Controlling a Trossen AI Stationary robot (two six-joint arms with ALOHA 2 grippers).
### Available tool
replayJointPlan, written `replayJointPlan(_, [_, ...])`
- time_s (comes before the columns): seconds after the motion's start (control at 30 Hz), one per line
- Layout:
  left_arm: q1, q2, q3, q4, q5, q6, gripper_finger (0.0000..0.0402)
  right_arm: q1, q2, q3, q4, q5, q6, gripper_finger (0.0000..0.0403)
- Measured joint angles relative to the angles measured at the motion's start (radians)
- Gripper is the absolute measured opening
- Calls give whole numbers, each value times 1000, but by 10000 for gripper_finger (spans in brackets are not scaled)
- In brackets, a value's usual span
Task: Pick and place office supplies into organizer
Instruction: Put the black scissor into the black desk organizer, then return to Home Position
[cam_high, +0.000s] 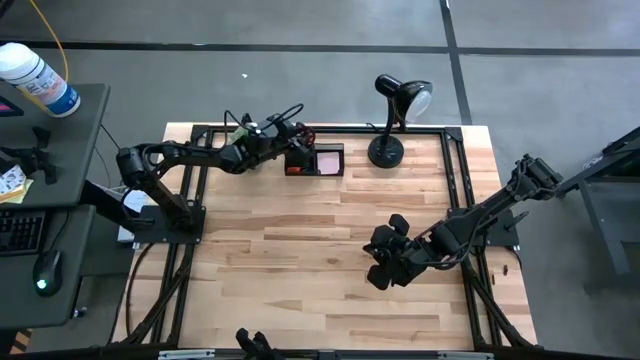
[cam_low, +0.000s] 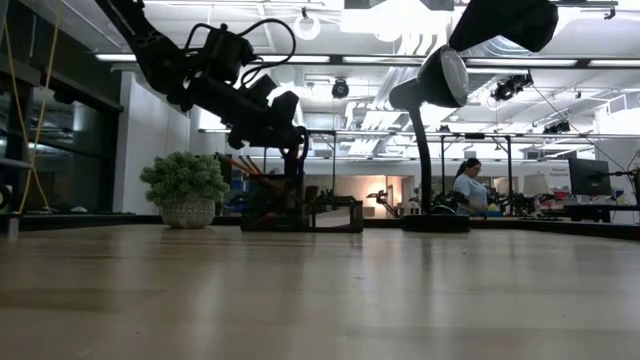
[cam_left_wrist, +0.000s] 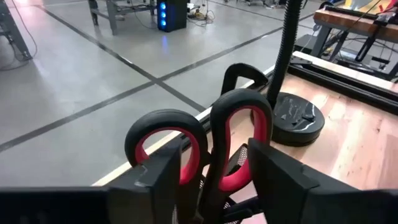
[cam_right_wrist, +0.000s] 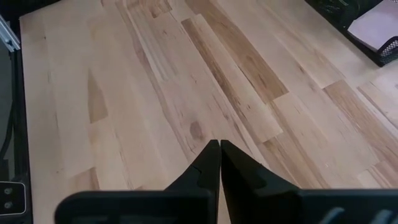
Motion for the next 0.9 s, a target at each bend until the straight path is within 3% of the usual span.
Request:
replayJointPlan(0.2, [1, 0, 2, 11, -3, -13, 201, 0, 0, 0, 0, 2, -6, 7])
replayJointPlan(0.43, [2, -4, 2, 14, -22, 14, 191, 0, 0, 0, 0, 2, -7, 7])
replayJointPlan(0.6, [1, -4, 2, -60, 20, 18, 182, 0, 0, 0, 0, 8, -18, 7])
replayJointPlan(0.9, [1, -48, 3, -106, 16, 46, 190, 0, 0, 0, 0, 35, -25, 7])
